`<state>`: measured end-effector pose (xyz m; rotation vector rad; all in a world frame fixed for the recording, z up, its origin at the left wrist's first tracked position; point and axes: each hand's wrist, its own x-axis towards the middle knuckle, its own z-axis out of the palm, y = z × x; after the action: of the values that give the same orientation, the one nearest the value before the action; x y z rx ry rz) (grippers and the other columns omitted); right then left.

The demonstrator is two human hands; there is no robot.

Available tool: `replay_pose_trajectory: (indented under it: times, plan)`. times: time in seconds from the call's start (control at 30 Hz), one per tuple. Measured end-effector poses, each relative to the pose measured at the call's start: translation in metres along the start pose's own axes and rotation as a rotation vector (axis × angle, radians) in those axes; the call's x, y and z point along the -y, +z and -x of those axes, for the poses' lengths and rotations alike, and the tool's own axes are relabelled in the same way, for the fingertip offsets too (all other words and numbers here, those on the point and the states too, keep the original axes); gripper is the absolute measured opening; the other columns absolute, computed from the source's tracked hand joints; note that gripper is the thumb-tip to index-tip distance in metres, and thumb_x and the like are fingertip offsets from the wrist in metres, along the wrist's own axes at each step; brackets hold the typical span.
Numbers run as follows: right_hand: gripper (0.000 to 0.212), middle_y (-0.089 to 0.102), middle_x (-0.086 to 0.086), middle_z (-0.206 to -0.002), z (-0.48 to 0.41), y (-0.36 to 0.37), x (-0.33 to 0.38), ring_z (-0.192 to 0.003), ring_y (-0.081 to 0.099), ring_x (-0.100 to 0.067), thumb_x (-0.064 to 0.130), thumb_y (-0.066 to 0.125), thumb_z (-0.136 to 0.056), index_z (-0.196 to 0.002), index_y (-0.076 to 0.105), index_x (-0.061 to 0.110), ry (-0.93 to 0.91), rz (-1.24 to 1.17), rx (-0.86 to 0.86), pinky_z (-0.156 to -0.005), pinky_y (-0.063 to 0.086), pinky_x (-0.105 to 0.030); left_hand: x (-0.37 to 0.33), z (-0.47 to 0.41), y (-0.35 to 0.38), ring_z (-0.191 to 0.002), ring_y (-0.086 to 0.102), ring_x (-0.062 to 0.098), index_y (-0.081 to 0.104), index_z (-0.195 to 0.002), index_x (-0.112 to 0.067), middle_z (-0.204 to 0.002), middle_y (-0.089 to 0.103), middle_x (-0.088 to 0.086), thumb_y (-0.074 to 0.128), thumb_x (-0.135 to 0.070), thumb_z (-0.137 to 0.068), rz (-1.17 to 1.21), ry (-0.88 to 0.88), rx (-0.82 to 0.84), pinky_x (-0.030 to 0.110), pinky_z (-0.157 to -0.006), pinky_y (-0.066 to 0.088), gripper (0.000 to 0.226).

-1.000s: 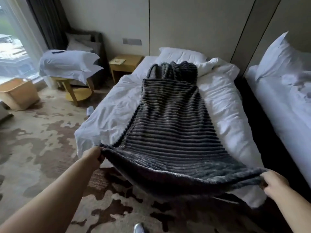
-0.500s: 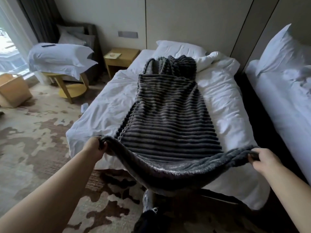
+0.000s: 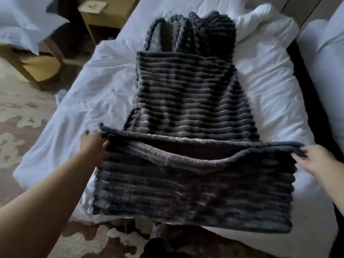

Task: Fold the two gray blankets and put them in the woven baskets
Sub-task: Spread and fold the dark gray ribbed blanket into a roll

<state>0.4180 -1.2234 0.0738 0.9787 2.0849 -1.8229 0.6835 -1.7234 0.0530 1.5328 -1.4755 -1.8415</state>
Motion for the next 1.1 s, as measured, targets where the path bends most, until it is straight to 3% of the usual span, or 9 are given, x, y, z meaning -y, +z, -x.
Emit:
replay_pose_trajectory:
  times: [0.1, 0.17, 0.3, 0.43, 0.5, 0.6, 0.7, 0.93, 1.1]
  plan:
    - [0.04, 0.059, -0.013, -0.106, -0.028, 0.062, -0.02, -0.095, 0.057, -0.025, 0.006, 0.057, -0.09, -0.129, 0.054, 0.008, -0.107, 0.603, -0.034, -0.076, 0.047, -0.034, 0.022, -0.064, 0.041, -0.049, 0.049, 0.012, 0.033, -0.147, -0.018, -0.095, 0.056, 0.008, 0.061, -0.009, -0.088, -0.554, 0.179, -0.043, 0.016, -0.039, 0.041, 0.066]
    - [0.055, 0.059, -0.015, -0.112, -0.037, 0.092, -0.046, -0.088, 0.058, -0.03, 0.007, 0.066, -0.083, -0.135, 0.052, 0.014, -0.238, 1.053, 0.105, -0.067, 0.044, -0.032, 0.044, -0.092, 0.062, -0.072, 0.06, 0.029, 0.046, -0.14, -0.015, -0.105, 0.059, 0.016, 0.065, -0.002, -0.08, -0.87, 0.299, 0.148, 0.026, -0.062, 0.052, 0.064]
    - [0.075, 0.022, -0.001, -0.158, -0.052, 0.134, -0.088, -0.141, 0.029, -0.024, 0.014, 0.07, -0.085, -0.149, 0.031, 0.026, -0.335, 1.508, 0.426, -0.094, 0.041, -0.031, 0.074, -0.122, 0.092, -0.138, 0.034, 0.028, 0.041, -0.144, -0.016, -0.152, 0.032, 0.011, 0.076, -0.021, -0.076, -1.345, 0.477, 0.521, 0.044, -0.111, 0.03, 0.076]
    - [0.092, 0.027, 0.003, -0.157, -0.066, 0.157, -0.097, -0.147, 0.017, -0.022, 0.045, 0.07, -0.083, -0.153, 0.012, 0.03, -0.426, 1.759, 0.585, -0.119, 0.007, -0.044, 0.083, -0.134, 0.113, -0.141, 0.029, 0.022, 0.021, -0.15, -0.029, -0.15, 0.038, -0.002, 0.064, -0.056, -0.08, -1.709, 0.493, 0.663, 0.053, -0.114, 0.017, 0.087]
    - [0.081, 0.046, 0.001, -0.145, -0.079, 0.163, -0.094, -0.139, 0.034, -0.023, 0.047, 0.065, -0.086, -0.151, 0.021, 0.029, -0.352, 1.909, 0.658, -0.117, 0.012, -0.042, 0.078, -0.145, 0.119, -0.127, 0.048, 0.023, 0.032, -0.146, -0.032, -0.136, 0.054, -0.001, 0.06, -0.058, -0.083, -1.77, 0.493, 0.741, 0.046, -0.109, 0.028, 0.074]
    - [0.038, 0.057, -0.009, -0.134, -0.1, 0.17, -0.078, -0.098, 0.062, -0.025, 0.021, 0.052, -0.094, -0.132, 0.052, 0.021, -0.267, 1.822, 0.602, -0.076, 0.048, -0.033, 0.057, -0.158, 0.124, -0.099, 0.063, 0.028, 0.052, -0.124, -0.029, -0.112, 0.067, 0.005, 0.052, -0.055, -0.089, -1.803, 0.529, 0.764, 0.032, -0.076, 0.048, 0.044]
    - [0.048, 0.061, -0.008, -0.126, -0.12, 0.177, -0.064, -0.069, 0.061, -0.022, 0.011, 0.048, -0.093, -0.139, 0.046, 0.024, -0.378, 1.742, 0.405, -0.047, 0.04, -0.026, 0.045, -0.163, 0.134, -0.093, 0.064, 0.033, 0.05, -0.121, -0.025, -0.106, 0.068, 0.012, 0.044, -0.051, -0.094, -1.756, 0.61, 0.563, 0.032, -0.065, 0.041, 0.038]
    - [0.06, 0.04, -0.014, -0.135, -0.1, 0.207, -0.07, -0.121, 0.043, -0.035, 0.028, 0.071, -0.083, -0.133, 0.042, 0.014, -0.658, 1.783, 0.248, -0.102, 0.037, -0.044, 0.055, -0.111, 0.178, -0.109, 0.048, 0.034, 0.05, -0.117, -0.012, -0.117, 0.049, 0.014, 0.063, -0.017, -0.083, -1.605, 0.538, 0.073, 0.043, -0.095, 0.037, 0.036]
    - [0.051, 0.047, -0.024, -0.135, -0.043, 0.196, -0.096, -0.116, 0.052, -0.044, 0.016, 0.069, -0.082, -0.129, 0.055, 0.003, -1.036, 1.414, 0.551, -0.099, 0.043, -0.049, 0.093, -0.041, 0.201, -0.11, 0.052, 0.025, 0.054, -0.12, -0.02, -0.121, 0.055, 0.004, 0.05, -0.03, -0.089, -1.476, 0.614, 0.307, 0.039, -0.093, 0.038, 0.033]
